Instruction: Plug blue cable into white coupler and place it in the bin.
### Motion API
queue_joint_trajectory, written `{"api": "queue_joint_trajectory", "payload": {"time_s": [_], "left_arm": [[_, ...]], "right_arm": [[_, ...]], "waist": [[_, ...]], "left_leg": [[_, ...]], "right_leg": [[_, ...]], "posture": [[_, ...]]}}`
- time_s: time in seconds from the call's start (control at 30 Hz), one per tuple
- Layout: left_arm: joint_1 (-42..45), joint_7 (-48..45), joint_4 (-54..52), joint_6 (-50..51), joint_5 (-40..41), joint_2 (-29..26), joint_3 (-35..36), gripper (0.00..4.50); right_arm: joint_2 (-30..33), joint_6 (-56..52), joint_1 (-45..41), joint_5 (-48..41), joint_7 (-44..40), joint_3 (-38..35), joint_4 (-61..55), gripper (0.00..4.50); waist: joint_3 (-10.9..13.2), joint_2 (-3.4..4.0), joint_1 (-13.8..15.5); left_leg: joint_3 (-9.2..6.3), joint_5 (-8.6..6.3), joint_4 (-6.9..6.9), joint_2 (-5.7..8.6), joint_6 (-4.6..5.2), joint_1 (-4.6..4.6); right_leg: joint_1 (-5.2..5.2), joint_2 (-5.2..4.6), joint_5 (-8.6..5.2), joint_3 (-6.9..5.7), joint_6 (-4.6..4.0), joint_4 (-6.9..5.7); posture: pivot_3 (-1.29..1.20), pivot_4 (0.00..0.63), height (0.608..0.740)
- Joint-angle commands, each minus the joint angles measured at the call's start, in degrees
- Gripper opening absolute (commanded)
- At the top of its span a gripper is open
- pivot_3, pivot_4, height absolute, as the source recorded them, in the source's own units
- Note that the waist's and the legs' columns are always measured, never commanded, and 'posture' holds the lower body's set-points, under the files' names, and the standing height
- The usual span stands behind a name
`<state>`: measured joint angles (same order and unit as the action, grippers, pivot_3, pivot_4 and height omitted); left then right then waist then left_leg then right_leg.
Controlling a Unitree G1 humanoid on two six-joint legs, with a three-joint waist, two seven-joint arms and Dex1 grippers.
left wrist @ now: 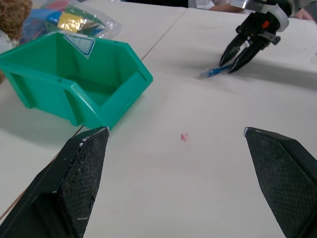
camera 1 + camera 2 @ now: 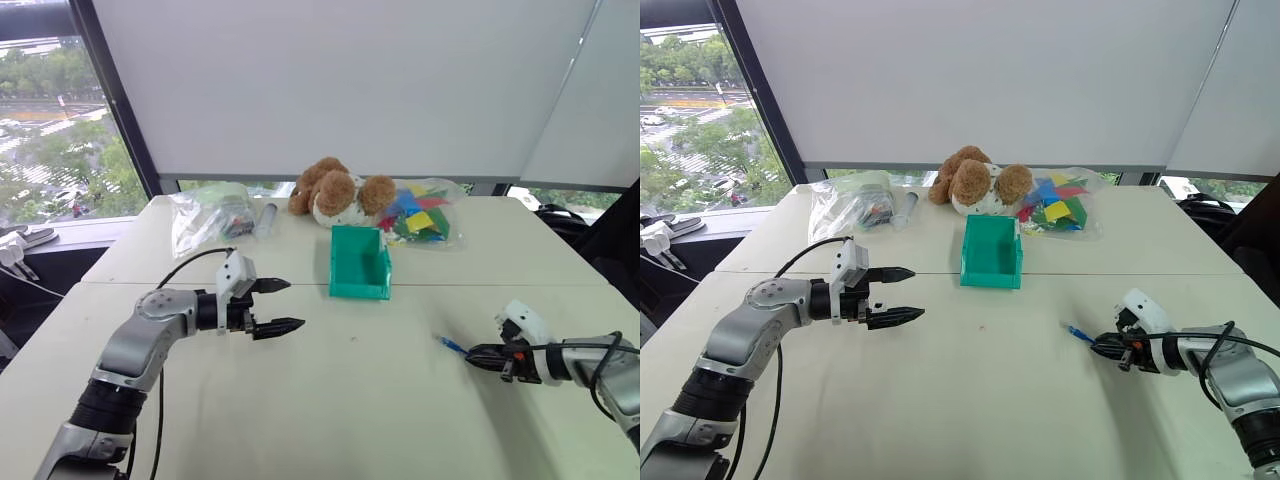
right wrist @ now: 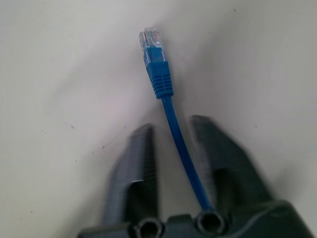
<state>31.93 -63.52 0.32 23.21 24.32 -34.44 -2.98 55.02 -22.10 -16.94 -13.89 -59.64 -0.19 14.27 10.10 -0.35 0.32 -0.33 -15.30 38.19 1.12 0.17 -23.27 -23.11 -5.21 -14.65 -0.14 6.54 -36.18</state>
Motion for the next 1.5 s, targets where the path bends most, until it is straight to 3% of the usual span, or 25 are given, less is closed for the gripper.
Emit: {"api": "queue_joint_trajectory", "payload": {"time_s": [0.03,0.37,0.73,0.83,1.07,1.33,1.5], "left_arm": [[0.49,-0.31,-0.34,-1.22,-0.04,-0.57,1.06,4.5],[1.91,-1.7,1.42,-2.13,-0.47,-0.13,0.0,4.5],[1.15,-3.69,-0.34,-2.42,-1.68,0.4,-3.08,4.5],[0.83,-4.75,-1.4,-2.12,-1.61,0.48,-4.33,4.5],[3.74,-9.77,4.17,-6.97,-4.99,3.23,-10.34,4.5],[9.75,-15.88,20.66,-17.43,-11.21,11.04,-16.73,4.5],[13.35,-16.82,33.26,-26.38,-16.22,14.72,-18.68,4.5]], "right_arm": [[-0.92,-1.16,-0.68,0.88,-0.86,0.81,0.45,0.02],[-4.86,-9.51,-8.21,-1.78,-4.89,8.56,-22.15,0.02],[-13.96,-4.61,-15.59,7.46,-5.83,22.36,-15.43,0.02],[-14.4,-1.99,-16.68,10.18,-5.97,23.83,-13.24,0.89],[-10.18,-5.95,-16.04,8.13,-6.72,18.02,-21.73,4.45],[-2.77,-18.29,-6.6,0.56,-3.76,3.96,-38.72,4.45],[-1.97,-23.58,-1.98,-2.22,-0.13,-0.59,-45.2,4.45]], "waist": [[0.0,0.0,0.0],[0.02,0.06,-0.92],[0.03,0.03,-0.87],[0.03,0.03,-0.97],[0.03,0.04,-0.41],[0.02,0.01,0.47],[0.02,0.02,0.18]], "left_leg": [[0.0,0.0,0.0,0.0,0.0,0.0],[-0.04,0.0,-0.05,-0.04,0.0,-0.06],[-0.06,0.0,-0.03,0.04,-0.01,-0.11],[-0.05,0.0,-0.03,0.03,-0.01,-0.11],[-0.05,0.01,-0.02,0.04,-0.02,-0.13],[-0.06,0.0,0.0,0.04,0.0,-0.14],[-0.03,0.0,-0.01,0.0,0.0,-0.14]], "right_leg": [[0.0,0.0,0.0,0.0,0.0,0.0],[-0.16,0.03,0.0,0.0,0.0,-0.08],[-0.16,-0.02,0.0,0.0,0.0,-0.04],[-0.18,0.0,0.0,0.0,0.0,-0.05],[-0.18,0.01,0.0,0.0,0.0,-0.06],[-0.15,0.01,0.0,-0.01,-0.01,-0.02],[-0.2,0.01,0.0,0.0,0.0,-0.03]], "posture": [[0.0,0.15,0.74],[0.0,0.15,0.74],[0.0,0.15,0.74],[0.0,0.15,0.74],[0.0,0.15,0.74],[0.0,0.15,0.74],[0.0,0.15,0.74]]}}
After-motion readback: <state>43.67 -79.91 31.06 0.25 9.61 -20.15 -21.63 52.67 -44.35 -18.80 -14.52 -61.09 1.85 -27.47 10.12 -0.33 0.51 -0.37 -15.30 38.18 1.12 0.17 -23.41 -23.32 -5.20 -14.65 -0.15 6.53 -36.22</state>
